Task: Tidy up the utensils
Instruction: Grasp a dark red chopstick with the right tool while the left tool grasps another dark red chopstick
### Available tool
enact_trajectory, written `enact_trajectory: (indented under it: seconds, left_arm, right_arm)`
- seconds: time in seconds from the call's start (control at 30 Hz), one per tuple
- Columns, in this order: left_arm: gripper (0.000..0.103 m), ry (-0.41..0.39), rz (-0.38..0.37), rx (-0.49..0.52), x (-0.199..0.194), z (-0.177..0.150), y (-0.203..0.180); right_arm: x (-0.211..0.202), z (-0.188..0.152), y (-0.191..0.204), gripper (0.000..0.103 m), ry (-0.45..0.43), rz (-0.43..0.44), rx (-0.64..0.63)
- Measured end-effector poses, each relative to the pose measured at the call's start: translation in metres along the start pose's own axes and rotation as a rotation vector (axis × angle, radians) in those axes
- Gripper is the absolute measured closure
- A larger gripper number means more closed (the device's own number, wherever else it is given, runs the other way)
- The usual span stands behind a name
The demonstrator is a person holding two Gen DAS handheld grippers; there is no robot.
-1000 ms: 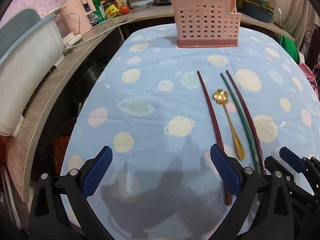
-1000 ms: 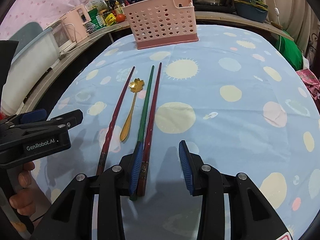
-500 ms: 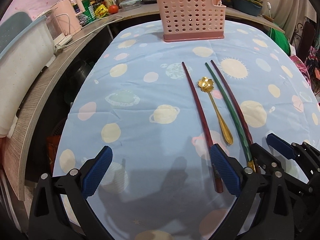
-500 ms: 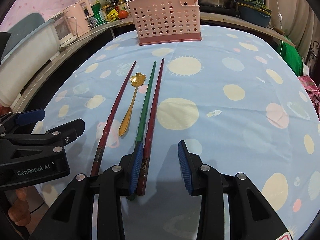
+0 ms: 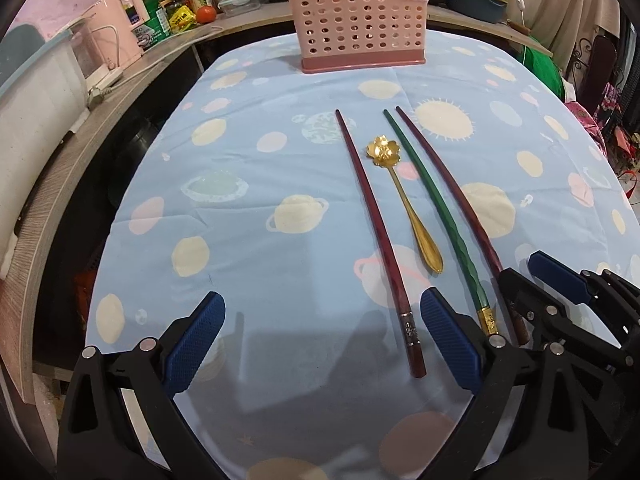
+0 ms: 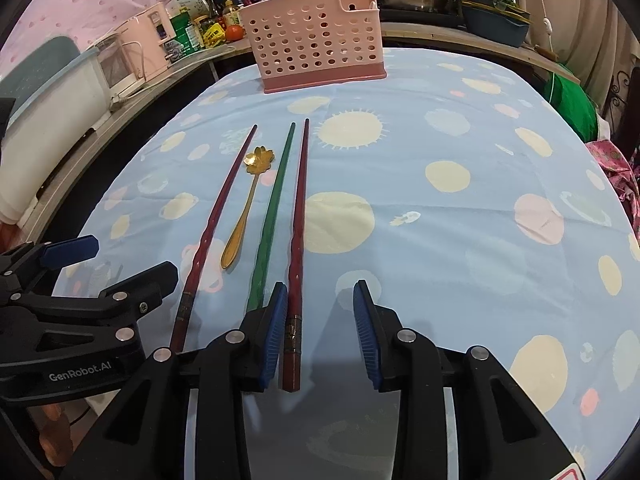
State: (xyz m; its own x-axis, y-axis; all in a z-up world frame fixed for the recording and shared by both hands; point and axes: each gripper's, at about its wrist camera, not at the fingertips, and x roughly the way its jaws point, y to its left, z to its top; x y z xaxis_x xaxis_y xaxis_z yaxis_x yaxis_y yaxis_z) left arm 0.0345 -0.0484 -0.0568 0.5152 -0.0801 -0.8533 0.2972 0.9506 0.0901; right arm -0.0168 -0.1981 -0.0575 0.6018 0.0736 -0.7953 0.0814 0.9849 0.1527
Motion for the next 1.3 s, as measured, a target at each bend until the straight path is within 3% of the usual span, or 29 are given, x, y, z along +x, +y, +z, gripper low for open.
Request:
enact_trajectory:
  seconds: [0.33, 0.6, 0.9, 1.07, 1.23, 1.3]
  left_arm:
    - [0.012, 0.051, -0.029, 0.008, 0.012, -0.006, -0.005]
    - [0.026, 0.087, -0.075, -0.015, 0.015, -0.012, -0.001]
    - [0.052, 0.084, -0.108, 0.003, 0.007, -0.017, -0.003]
    - [0.078, 0.090, -0.112, -0.011, 0.005, -0.016, 0.001]
    - [0.096, 0.096, -0.133, -0.023, 0.003, -0.015, 0.004]
    - [0.096, 0.089, -0.137, -0.022, 0.000, -0.014, 0.005]
  right_arm:
    - [-0.002, -0.004, -0.001, 0.079, 0.004, -0.012, -0.006]
    - [-0.006, -0.010, 0.000, 0.083, 0.012, -0.009, -0.011]
    - [-0.010, -0.016, 0.001, 0.095, 0.022, 0.004, -0.012]
    - [-0.011, -0.018, 0.002, 0.095, 0.026, 0.017, -0.007]
    - [-0.014, -0.017, 0.003, 0.096, 0.022, 0.029, 0.000]
    - [-0.018, -0.015, 0.003, 0.096, 0.015, 0.033, 0.002]
